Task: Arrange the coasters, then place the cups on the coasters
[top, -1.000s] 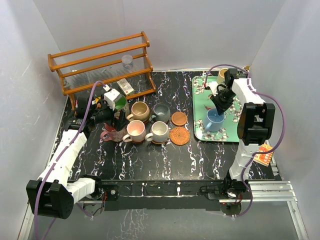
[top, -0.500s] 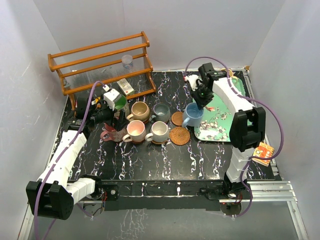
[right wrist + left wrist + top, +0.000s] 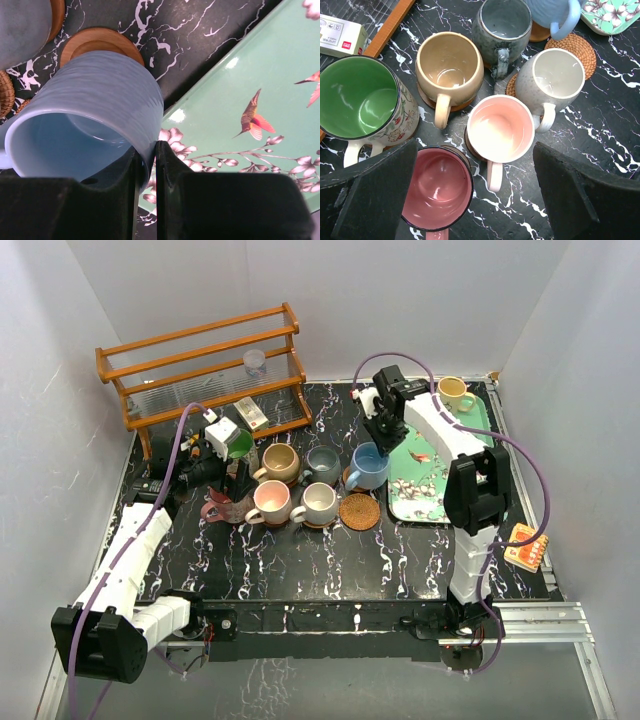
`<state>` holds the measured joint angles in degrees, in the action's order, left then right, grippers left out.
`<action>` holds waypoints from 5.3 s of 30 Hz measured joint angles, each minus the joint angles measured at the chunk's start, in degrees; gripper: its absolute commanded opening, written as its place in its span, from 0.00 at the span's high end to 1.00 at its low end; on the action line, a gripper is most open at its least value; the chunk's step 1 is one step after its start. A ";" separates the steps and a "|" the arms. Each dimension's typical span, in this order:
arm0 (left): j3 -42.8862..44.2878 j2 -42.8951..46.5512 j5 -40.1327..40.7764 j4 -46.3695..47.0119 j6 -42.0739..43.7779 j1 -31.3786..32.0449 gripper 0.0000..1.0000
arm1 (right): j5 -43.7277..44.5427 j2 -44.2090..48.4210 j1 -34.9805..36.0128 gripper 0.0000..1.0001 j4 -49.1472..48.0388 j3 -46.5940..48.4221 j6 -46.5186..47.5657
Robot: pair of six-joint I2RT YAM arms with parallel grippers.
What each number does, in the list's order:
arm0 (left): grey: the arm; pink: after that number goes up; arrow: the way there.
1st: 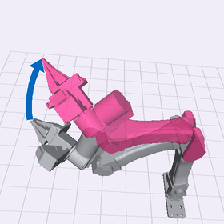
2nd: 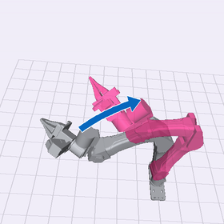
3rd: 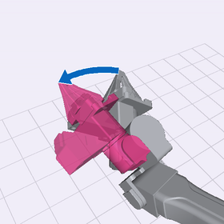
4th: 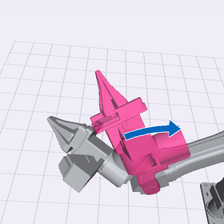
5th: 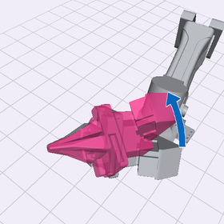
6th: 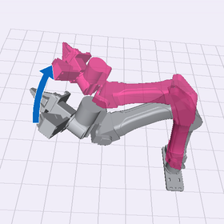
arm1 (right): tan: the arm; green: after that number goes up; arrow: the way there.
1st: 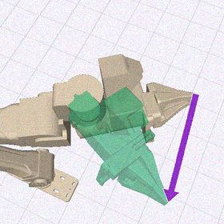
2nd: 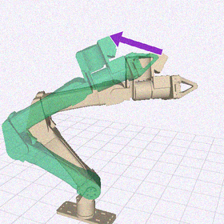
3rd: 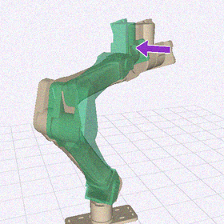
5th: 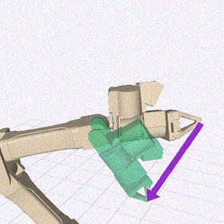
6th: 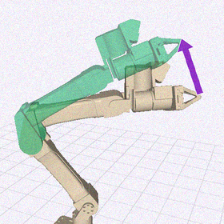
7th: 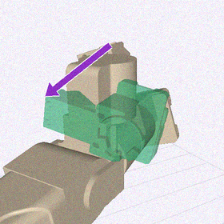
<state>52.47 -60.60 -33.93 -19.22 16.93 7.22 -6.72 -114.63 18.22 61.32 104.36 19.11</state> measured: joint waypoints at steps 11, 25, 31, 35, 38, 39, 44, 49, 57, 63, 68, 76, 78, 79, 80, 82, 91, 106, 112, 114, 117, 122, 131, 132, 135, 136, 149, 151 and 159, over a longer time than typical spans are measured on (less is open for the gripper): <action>0.00 0.00 -0.04 0.00 0.00 0.00 0.01 | 0.76 -1.31 1.81 1.00 -0.37 0.11 -1.75; -0.11 0.04 -0.44 0.02 0.02 -0.11 0.01 | 0.70 -3.96 2.36 1.00 -1.97 0.13 -2.99; -0.28 0.07 -0.81 0.13 0.02 -0.37 0.01 | 0.55 -3.96 2.40 1.00 -2.45 0.13 -3.02; -0.94 0.13 -1.03 0.39 0.02 -0.37 0.01 | 0.52 -3.98 2.40 1.00 -2.75 0.13 -3.04; -0.96 0.17 -1.09 0.42 0.02 -0.37 0.01 | 0.52 -4.00 2.43 1.00 -2.89 0.13 -3.04; -0.96 0.20 -1.11 0.42 0.02 -0.37 0.01 | 0.52 -4.00 2.43 1.00 -2.89 0.13 -3.06; -0.96 0.28 -1.25 0.42 0.02 -0.37 0.01 | 0.52 -4.00 2.47 1.00 -2.89 0.13 -3.15; -0.96 0.31 -1.27 0.44 0.02 -0.37 0.01 | 0.55 -4.02 2.67 0.96 -2.89 0.11 -3.28; -0.98 0.39 -1.27 0.44 0.02 -0.39 0.01 | 0.70 -4.02 2.84 0.94 -2.86 0.11 -3.87; -1.18 0.48 -1.29 0.66 0.02 -0.44 0.01 | 1.05 -4.02 3.06 0.90 -2.86 0.11 -4.24; -1.64 0.74 -1.46 0.85 0.00 -0.72 0.01 | 1.22 -4.04 3.17 0.85 -2.84 0.11 -4.26; -1.70 0.83 -1.68 0.87 0.00 -0.76 0.01 | 0.90 -4.04 3.28 0.73 -3.02 0.11 -4.70; -1.70 0.85 -1.68 0.87 0.02 -0.76 0.01 | 0.83 -4.04 3.32 0.70 -3.04 0.11 -4.70; -1.70 0.87 -1.70 0.87 0.02 -0.76 0.01 | 0.83 -4.04 3.34 0.69 -3.06 0.11 -4.70; -1.70 0.90 -1.70 0.87 0.02 -0.76 0.01 | 0.85 -4.04 3.34 0.68 -3.06 0.11 -4.70; -1.70 0.92 -1.73 0.87 0.02 -0.79 0.01 | 1.01 -4.04 3.43 0.65 -3.06 0.11 -4.68; -1.90 1.01 -2.10 0.98 0.00 -0.81 0.01 | 1.64 -3.54 2.43 0.58 -2.99 2.23 -4.37; -2.19 1.44 -2.10 1.40 0.02 -0.90 0.01 | -0.13 3.37 -13.79 0.28 -7.17 10.38 -4.09; -3.06 1.60 -2.08 1.66 0.02 -0.92 0.01 | -0.94 3.30 -23.91 0.02 -11.41 10.40 -4.74; -3.10 1.81 -2.08 1.68 0.02 -0.96 0.01 | -0.48 2.86 -26.80 0.02 -13.51 10.40 -4.74; -3.10 2.08 -2.08 1.84 0.02 -1.03 0.01 | 1.01 0.79 -29.79 0.02 -16.20 11.23 -4.61; -3.13 2.14 -2.12 2.14 0.02 -1.05 0.01 | 3.30 -3.98 -30.62 0.02 -19.96 11.76 -3.82; -3.48 1.95 -2.47 2.34 0.00 -1.07 0.01 | 4.96 -8.11 -31.12 0.02 -22.43 11.67 0.44; -3.48 1.86 -2.58 2.34 0.00 -1.07 0.01 | 4.66 -8.11 -31.26 0.02 -22.62 11.67 0.90; -3.48 1.53 -2.78 2.34 -0.02 -1.07 0.01 | 2.97 -8.17 -31.52 0.02 -22.95 11.67 2.69; -3.48 1.44 -2.86 2.34 -0.02 -1.07 0.01 | 2.14 -8.26 -31.52 0.02 -22.93 11.67 3.43; -3.48 -1.33 -3.61 2.27 -0.04 -1.07 0.01 | -5.75 -15.50 -31.47 0.02 -21.38 17.11 14.10; -3.48 -1.79 -3.67 2.29 -0.04 -1.07 0.01 | -6.14 -16.70 -31.52 0.02 -21.40 17.77 15.61; -3.48 -3.10 -3.76 2.29 -0.22 -1.07 0.01 | -9.14 -18.12 -31.52 0.02 -21.29 18.32 22.86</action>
<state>48.99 -63.70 -37.69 -16.93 16.71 6.15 -15.86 -132.75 -13.30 40.03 122.67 41.98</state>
